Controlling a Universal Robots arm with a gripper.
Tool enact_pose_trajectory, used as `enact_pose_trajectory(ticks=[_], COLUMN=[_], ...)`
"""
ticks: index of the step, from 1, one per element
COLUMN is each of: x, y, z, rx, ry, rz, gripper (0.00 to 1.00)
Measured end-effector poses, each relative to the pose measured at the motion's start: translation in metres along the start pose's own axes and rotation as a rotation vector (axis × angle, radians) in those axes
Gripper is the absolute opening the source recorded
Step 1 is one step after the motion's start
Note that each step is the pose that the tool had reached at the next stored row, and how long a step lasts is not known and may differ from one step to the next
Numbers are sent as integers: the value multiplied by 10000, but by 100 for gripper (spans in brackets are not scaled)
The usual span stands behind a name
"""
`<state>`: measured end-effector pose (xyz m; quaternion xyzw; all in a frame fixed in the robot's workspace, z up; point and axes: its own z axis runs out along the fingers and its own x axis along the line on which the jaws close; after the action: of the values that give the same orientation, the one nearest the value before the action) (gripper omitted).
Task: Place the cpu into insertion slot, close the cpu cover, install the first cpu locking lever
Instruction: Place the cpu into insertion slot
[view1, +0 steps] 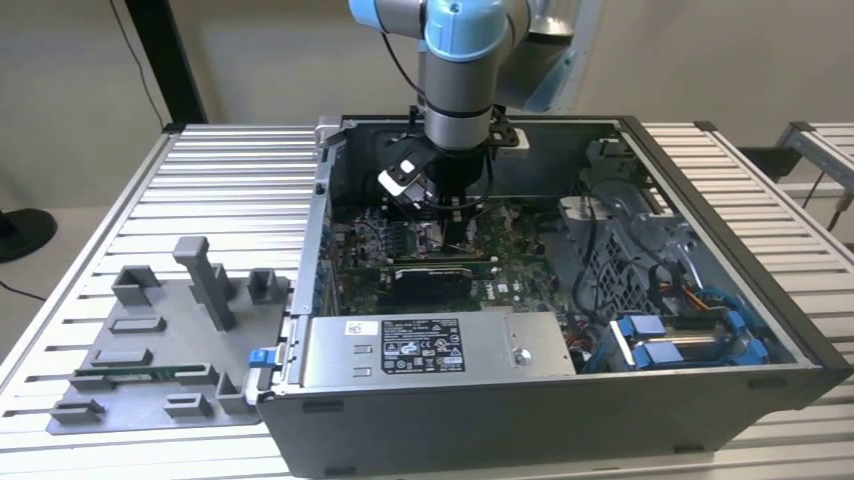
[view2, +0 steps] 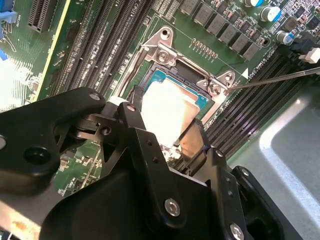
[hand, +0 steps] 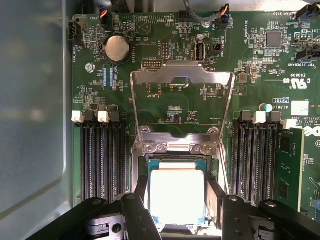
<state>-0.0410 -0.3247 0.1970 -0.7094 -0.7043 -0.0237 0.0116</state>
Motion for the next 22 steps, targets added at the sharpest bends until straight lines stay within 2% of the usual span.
enact_pose_trajectory(ticks=[1,7,9,22], x=[1,0,1,30], y=[0,0,0,11], z=[1,1,-24,-603], rx=[0,0,0,0], ry=[2,0,0,2], rz=[0,0,0,1], gripper=[100,100,100,100])
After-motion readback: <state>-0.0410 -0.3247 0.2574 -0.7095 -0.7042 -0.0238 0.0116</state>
